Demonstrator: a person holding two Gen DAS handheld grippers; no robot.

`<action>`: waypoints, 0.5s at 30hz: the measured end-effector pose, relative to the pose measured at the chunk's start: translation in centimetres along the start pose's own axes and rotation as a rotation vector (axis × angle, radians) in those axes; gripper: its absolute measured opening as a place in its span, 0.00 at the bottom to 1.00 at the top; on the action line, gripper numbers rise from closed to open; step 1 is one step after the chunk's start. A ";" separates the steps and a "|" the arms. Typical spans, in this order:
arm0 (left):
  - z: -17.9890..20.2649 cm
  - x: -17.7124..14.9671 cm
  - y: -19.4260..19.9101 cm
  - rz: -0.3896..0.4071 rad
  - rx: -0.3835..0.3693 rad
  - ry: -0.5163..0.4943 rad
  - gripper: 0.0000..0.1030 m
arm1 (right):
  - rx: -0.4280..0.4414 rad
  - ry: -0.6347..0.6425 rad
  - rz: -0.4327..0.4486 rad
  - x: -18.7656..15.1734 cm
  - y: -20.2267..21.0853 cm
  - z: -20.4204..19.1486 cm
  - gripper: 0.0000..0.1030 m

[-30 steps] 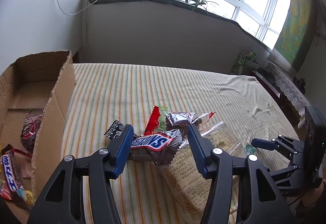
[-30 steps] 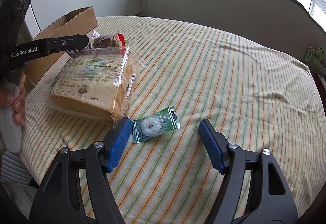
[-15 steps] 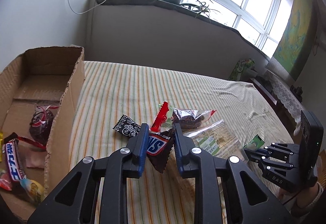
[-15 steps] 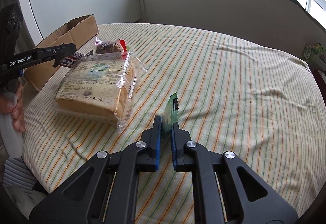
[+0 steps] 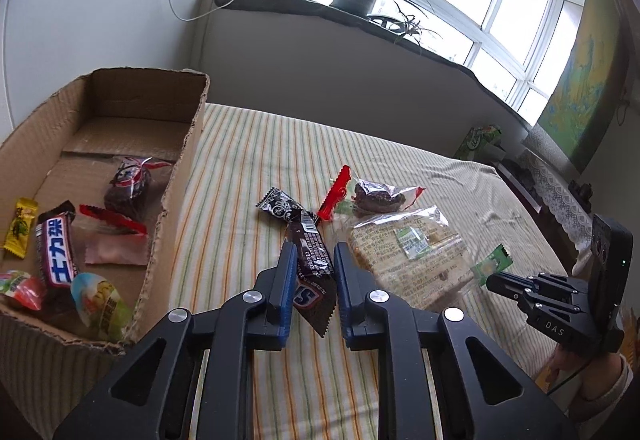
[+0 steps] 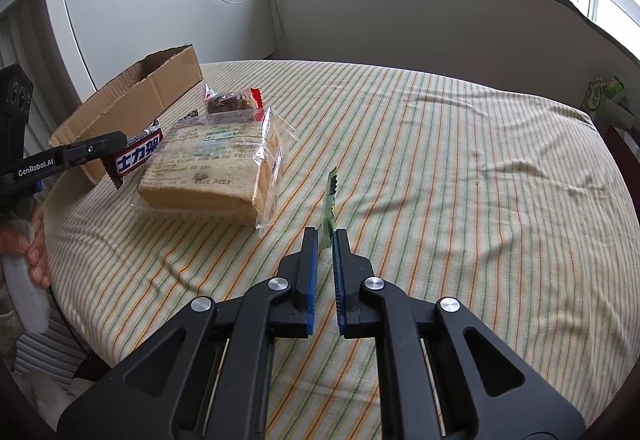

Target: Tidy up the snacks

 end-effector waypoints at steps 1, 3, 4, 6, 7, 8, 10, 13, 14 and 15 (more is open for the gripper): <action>-0.1 -0.3 0.2 -0.003 0.000 0.006 0.16 | 0.000 0.002 0.000 0.0 0.1 -0.1 0.07; -0.3 -1.1 0.5 -0.010 -0.004 0.019 0.13 | -0.001 0.007 0.000 -0.3 0.3 -0.4 0.07; -0.2 -1.4 0.6 -0.015 -0.003 0.020 0.12 | 0.000 0.008 -0.001 -0.4 0.4 -0.5 0.07; 0.1 -2.1 0.8 -0.022 -0.003 0.013 0.12 | 0.001 0.009 -0.008 -0.7 0.3 -0.5 0.07; 0.3 -2.4 0.8 -0.028 -0.001 0.007 0.12 | -0.001 0.005 -0.009 -0.9 0.3 -0.5 0.07; 0.5 -2.7 0.6 -0.040 0.008 -0.002 0.12 | 0.000 0.001 -0.011 -1.1 0.2 -0.4 0.07; 0.9 -3.1 0.1 -0.064 0.036 -0.026 0.12 | 0.003 -0.005 -0.019 -1.4 0.1 -0.2 0.07; 1.2 -3.2 -0.3 -0.067 0.071 -0.048 0.16 | 0.008 -0.019 -0.020 -1.7 0.0 0.2 0.09; 1.4 -3.1 -0.4 -0.067 0.071 -0.051 0.21 | 0.002 -0.018 -0.028 -1.7 -0.2 0.3 0.18; 1.5 -3.0 -0.5 -0.063 0.071 -0.052 0.39 | -0.002 -0.016 -0.032 -1.7 -0.4 0.4 0.23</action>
Point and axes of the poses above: each gripper's, at about its wrist camera, not at the fingertips, and y roughly against the way its jaws point, z to its right, x to its top, the point moved 6 cm from there along -y, roughly the way its jaws point, and after that the axes turned 7 degrees about -z, right-handed, at the moved point
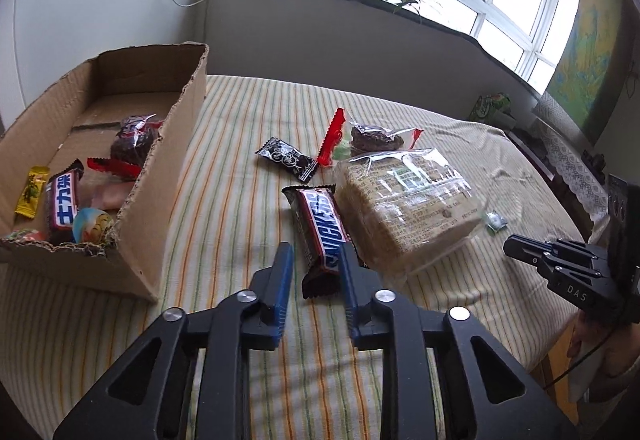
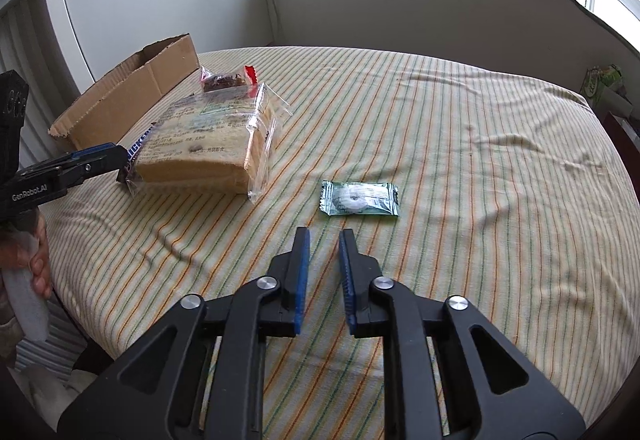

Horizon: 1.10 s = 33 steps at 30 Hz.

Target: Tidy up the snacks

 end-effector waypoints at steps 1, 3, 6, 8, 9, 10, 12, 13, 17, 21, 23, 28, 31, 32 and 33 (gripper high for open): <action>0.1 0.2 -0.1 0.007 0.000 0.001 0.63 | 0.005 0.004 0.003 0.1 -0.1 0.0 0.33; 0.3 0.5 -0.4 0.019 -0.001 0.007 0.74 | 0.008 0.014 0.001 0.5 -0.4 -0.2 0.44; 0.7 1.0 -1.4 0.006 -0.006 -0.004 0.75 | -0.014 0.029 -0.007 1.2 -1.0 -0.1 0.45; 0.9 1.4 -1.6 0.003 -0.017 -0.016 0.69 | -0.013 0.029 -0.009 1.6 -1.3 0.1 0.45; 1.1 1.6 -1.7 0.002 -0.029 -0.024 0.60 | -0.014 0.029 -0.009 1.7 -1.5 0.2 0.45; 1.3 1.7 -1.7 0.002 -0.034 -0.031 0.55 | -0.014 0.030 -0.010 1.9 -1.5 0.3 0.44; 1.6 1.7 -1.7 0.002 -0.046 -0.038 0.47 | -0.019 0.025 -0.008 2.0 -1.7 0.4 0.39; 1.7 1.6 -1.5 0.006 -0.052 -0.040 0.42 | -0.017 0.025 -0.009 2.1 -1.7 0.5 0.37; 0.9 1.0 -0.8 0.013 -0.099 -0.012 0.34 | -0.028 0.024 -0.026 2.3 -1.5 1.0 0.42; -0.1 0.0 -1.2 -0.026 -0.085 0.015 0.34 | -0.030 0.039 -0.056 2.5 -2.3 1.1 0.59; 0.3 0.2 -1.7 -0.034 -0.081 0.005 0.34 | -0.036 0.056 -0.063 3.1 -2.8 0.7 0.60; 1.4 1.0 -3.0 -0.071 -0.062 -0.035 0.34 | -0.044 0.088 -0.066 3.9 -4.0 0.7 0.58; 1.4 1.5 -3.2 -0.075 -0.040 -0.042 0.34 | -0.032 0.087 -0.053 3.9 -3.8 0.6 0.25; 1.5 1.6 -3.3 -0.074 -0.038 -0.042 0.34 | -0.036 0.087 -0.052 3.8 -3.7 0.5 0.25; 1.4 1.8 -3.4 -0.071 -0.042 -0.041 0.34 | -0.037 0.089 -0.051 3.8 -3.7 0.5 0.25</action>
Point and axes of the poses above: each gripper's, at about its wrist camera, not at the fingertips, and y roughly against the way its jaws point, z to its right, x to its top, the point moved 6 cm from there along -y, roughly the way its jaws point, and after that the axes turned 7 degrees about -z, right-handed, at the moved point
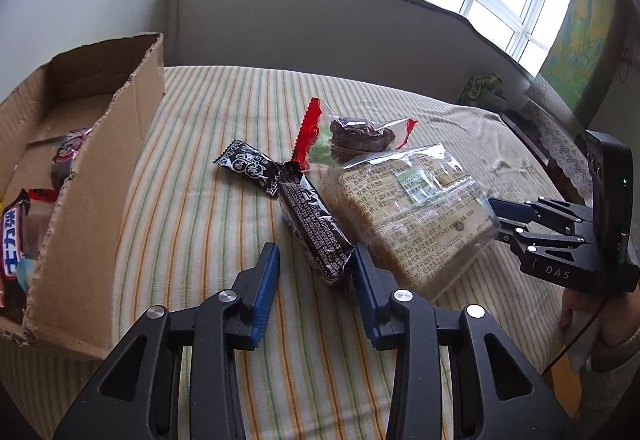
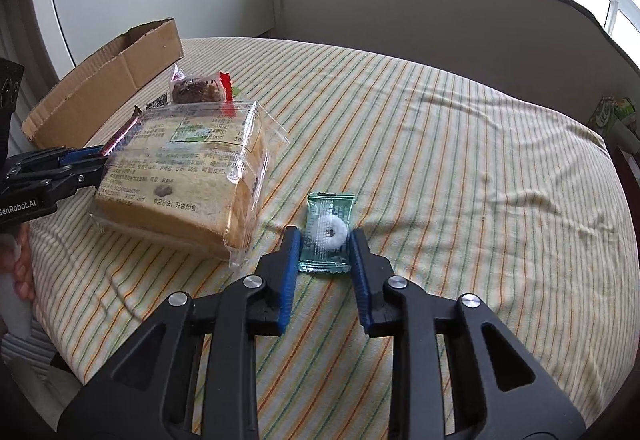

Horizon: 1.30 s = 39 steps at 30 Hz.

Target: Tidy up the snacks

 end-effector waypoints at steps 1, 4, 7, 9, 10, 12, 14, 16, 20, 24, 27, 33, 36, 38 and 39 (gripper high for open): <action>0.1 0.1 0.0 0.004 -0.006 0.000 0.31 | 0.002 -0.003 0.002 0.0 0.0 0.0 0.25; 0.2 0.2 -0.3 0.001 -0.018 -0.004 0.23 | 0.009 -0.015 0.014 -0.2 0.2 0.0 0.25; 0.1 0.2 0.0 0.015 -0.018 0.001 0.21 | 0.009 -0.030 0.029 -0.4 0.5 0.1 0.25; -0.1 0.3 0.5 0.031 -0.017 0.008 0.19 | 0.008 -0.046 0.045 -0.6 1.0 0.3 0.25; -0.2 0.4 0.8 0.042 -0.017 0.011 0.17 | 0.010 -0.055 0.056 -0.7 1.4 0.5 0.25; -0.2 0.5 1.6 0.067 -0.016 0.013 0.17 | 0.006 -0.073 0.077 -0.9 2.1 0.6 0.25; -0.1 0.5 2.4 0.088 -0.011 0.005 0.16 | 0.005 -0.092 0.098 -1.1 2.9 0.9 0.25; 0.0 0.5 3.2 0.108 -0.011 -0.004 0.16 | 0.008 -0.102 0.103 -1.3 3.2 0.9 0.25; -0.3 0.3 3.2 0.107 -0.011 -0.005 0.16 | 0.007 -0.101 0.108 -1.8 3.8 0.6 0.25; -0.6 0.2 2.4 0.093 -0.012 0.018 0.16 | 0.011 -0.101 0.111 -2.1 4.0 0.3 0.25; -0.6 0.8 2.1 0.089 -0.016 0.019 0.16 | 0.020 -0.105 0.112 -2.3 4.1 0.3 0.25; -0.8 1.7 1.1 0.074 -0.032 0.037 0.16 | 0.026 -0.120 0.113 -2.7 4.0 0.9 0.25; -1.0 1.9 0.9 0.074 -0.023 0.038 0.16 | 0.031 -0.125 0.115 -2.8 3.9 1.0 0.25; -0.9 2.2 0.8 0.076 -0.025 0.036 0.16 | 0.032 -0.125 0.117 -2.9 3.9 1.0 0.25; -0.7 2.3 0.9 0.083 -0.025 0.033 0.16 | 0.032 -0.126 0.118 -2.9 3.9 1.0 0.25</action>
Point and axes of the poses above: each gripper's, at about its wrist camera, not at the fingertips, and y roughly against the way its jaws point, z to its right, x to its top, the point moved 6 cm from there along -y, roughly the way its jaws point, and after that the axes turned 7 degrees about -z, right-handed, at the moved point
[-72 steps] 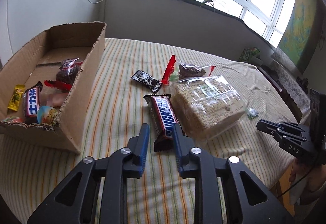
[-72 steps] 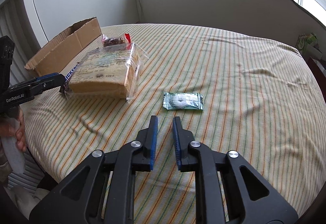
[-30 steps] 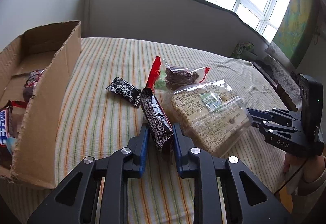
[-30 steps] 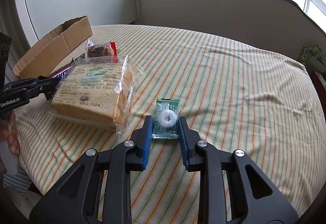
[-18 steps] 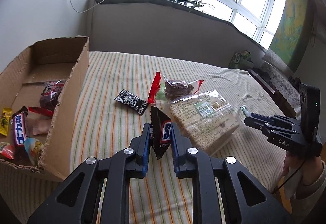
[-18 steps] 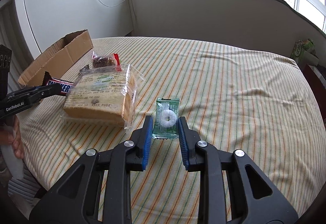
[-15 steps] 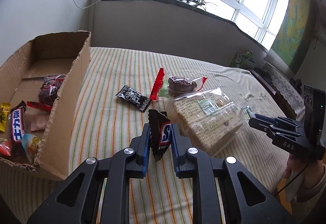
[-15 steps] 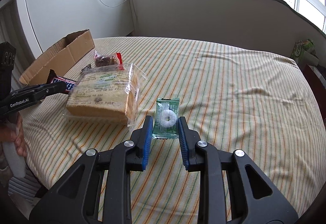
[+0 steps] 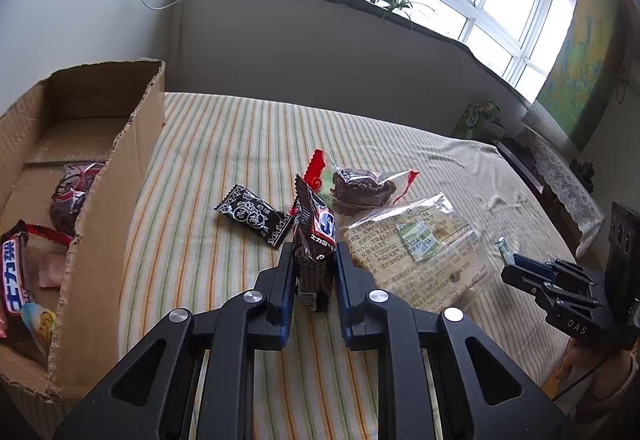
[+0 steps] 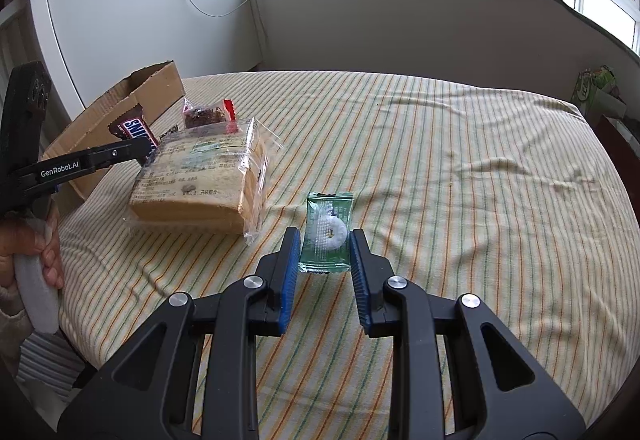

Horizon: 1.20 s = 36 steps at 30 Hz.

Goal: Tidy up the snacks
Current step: 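Carry the Snickers bar and mint pack over the box and release both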

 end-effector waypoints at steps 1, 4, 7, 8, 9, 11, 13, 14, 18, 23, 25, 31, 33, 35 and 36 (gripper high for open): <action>0.1 0.1 0.1 0.008 -0.001 -0.004 0.16 | -0.001 -0.001 0.002 0.0 0.1 0.0 0.25; 0.1 0.4 1.0 0.044 0.000 0.000 0.16 | 0.002 -0.008 0.013 0.1 0.3 0.0 0.25; 0.5 0.6 2.0 0.072 -0.005 -0.010 0.16 | 0.010 -0.007 0.018 0.2 0.4 -0.4 0.25; 0.7 0.6 2.7 0.088 -0.007 -0.017 0.16 | 0.008 -0.006 0.022 0.3 0.5 -0.5 0.25; 0.9 0.7 3.4 0.108 -0.011 -0.024 0.16 | 0.006 -0.004 0.028 0.6 0.7 -0.7 0.25; 1.5 0.9 4.9 0.149 -0.003 -0.046 0.16 | -0.002 0.000 0.055 1.3 1.8 -1.0 0.25; 2.2 1.2 6.4 0.186 0.003 -0.068 0.16 | -0.016 0.010 0.098 2.4 3.6 -1.5 0.25; 2.5 1.5 7.3 0.205 0.005 -0.077 0.16 | -0.025 0.015 0.126 3.0 4.8 -1.8 0.25; 4.4 3.0 11.8 0.318 0.018 -0.151 0.16 | -0.052 0.029 0.237 5.3 9.9 -2.8 0.25; 6.1 3.8 15.8 0.407 0.008 -0.203 0.16 | -0.083 0.059 0.290 6.4 13.1 -4.2 0.25; 6.3 3.7 16.4 0.421 0.001 -0.207 0.16 | -0.089 0.070 0.290 6.5 13.5 -4.7 0.25; 5.9 2.7 16.4 0.418 -0.027 -0.194 0.16 | -0.087 0.097 0.259 6.4 12.9 -6.6 0.25; 5.3 2.4 16.3 0.414 -0.028 -0.188 0.16 | -0.087 0.111 0.250 6.5 12.5 -7.6 0.25; 4.6 2.1 16.3 0.412 -0.031 -0.176 0.16 | -0.085 0.129 0.241 6.8 12.0 -8.7 0.25; 4.1 2.0 16.3 0.411 -0.033 -0.168 0.16 | -0.084 0.138 0.234 7.0 11.6 -9.3 0.25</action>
Point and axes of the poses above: each gripper's, at about its wrist camera, not at the fingertips, and y roughly against the way its jaws point, z to its right, x to its top, the point moved 6 cm from there along -y, roughly the way its jaws point, and after that the axes turned 7 degrees about -z, right-handed, at the moved point
